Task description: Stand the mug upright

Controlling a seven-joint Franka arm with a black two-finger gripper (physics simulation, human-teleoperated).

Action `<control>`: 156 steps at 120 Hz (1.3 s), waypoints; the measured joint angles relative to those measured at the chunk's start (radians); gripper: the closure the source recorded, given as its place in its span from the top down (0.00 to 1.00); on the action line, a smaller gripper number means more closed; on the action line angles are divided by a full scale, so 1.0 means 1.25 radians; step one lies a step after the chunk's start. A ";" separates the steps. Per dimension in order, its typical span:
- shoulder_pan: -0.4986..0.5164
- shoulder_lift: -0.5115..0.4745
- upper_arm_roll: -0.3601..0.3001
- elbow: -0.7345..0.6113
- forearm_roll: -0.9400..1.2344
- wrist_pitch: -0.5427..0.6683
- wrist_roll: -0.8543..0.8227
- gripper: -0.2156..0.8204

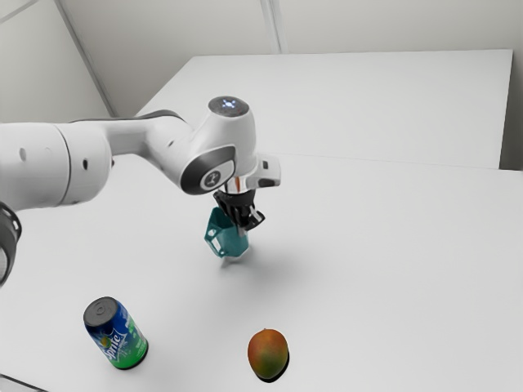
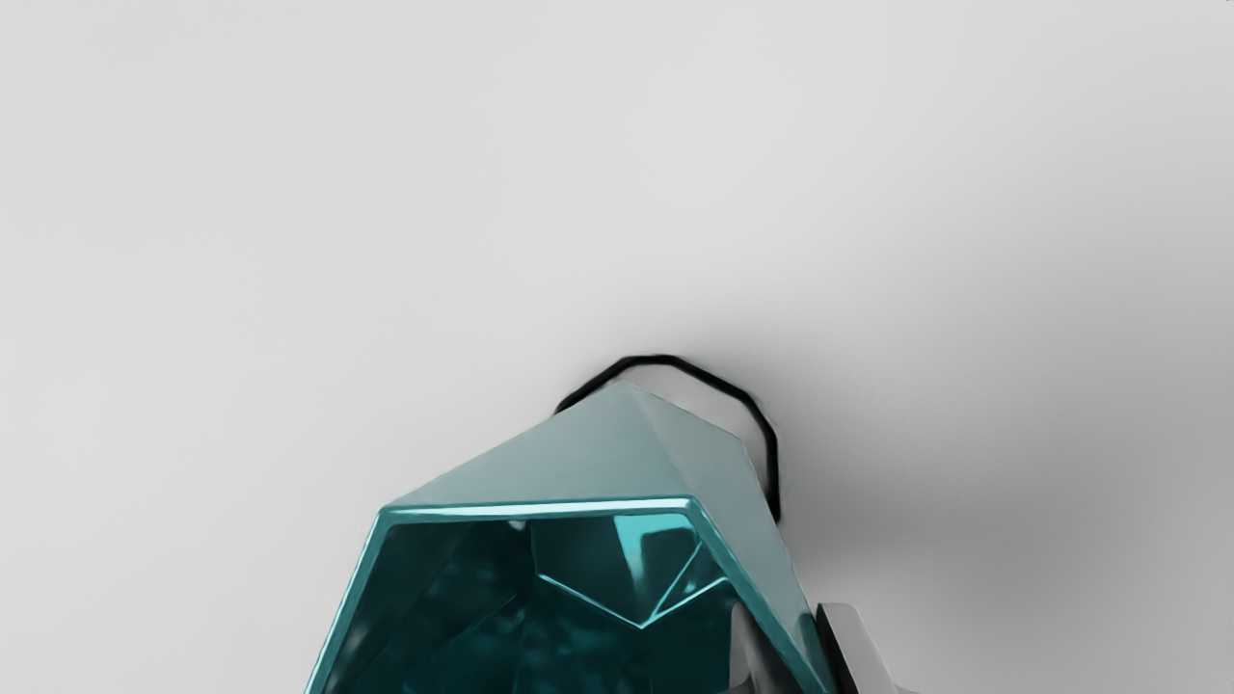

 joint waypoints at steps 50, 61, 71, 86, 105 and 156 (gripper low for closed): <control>-0.001 0.017 0.000 0.000 -0.013 0.013 -0.019 0.20; -0.001 0.012 0.000 0.000 -0.016 0.014 -0.019 0.33; -0.002 -0.005 0.000 0.000 -0.023 0.013 -0.019 0.44; -0.002 -0.029 0.000 0.000 -0.033 0.010 -0.019 0.55; 0.000 -0.047 0.001 0.061 -0.076 -0.023 -0.017 0.67; 0.282 -0.117 -0.033 0.317 -0.213 -0.291 0.090 0.78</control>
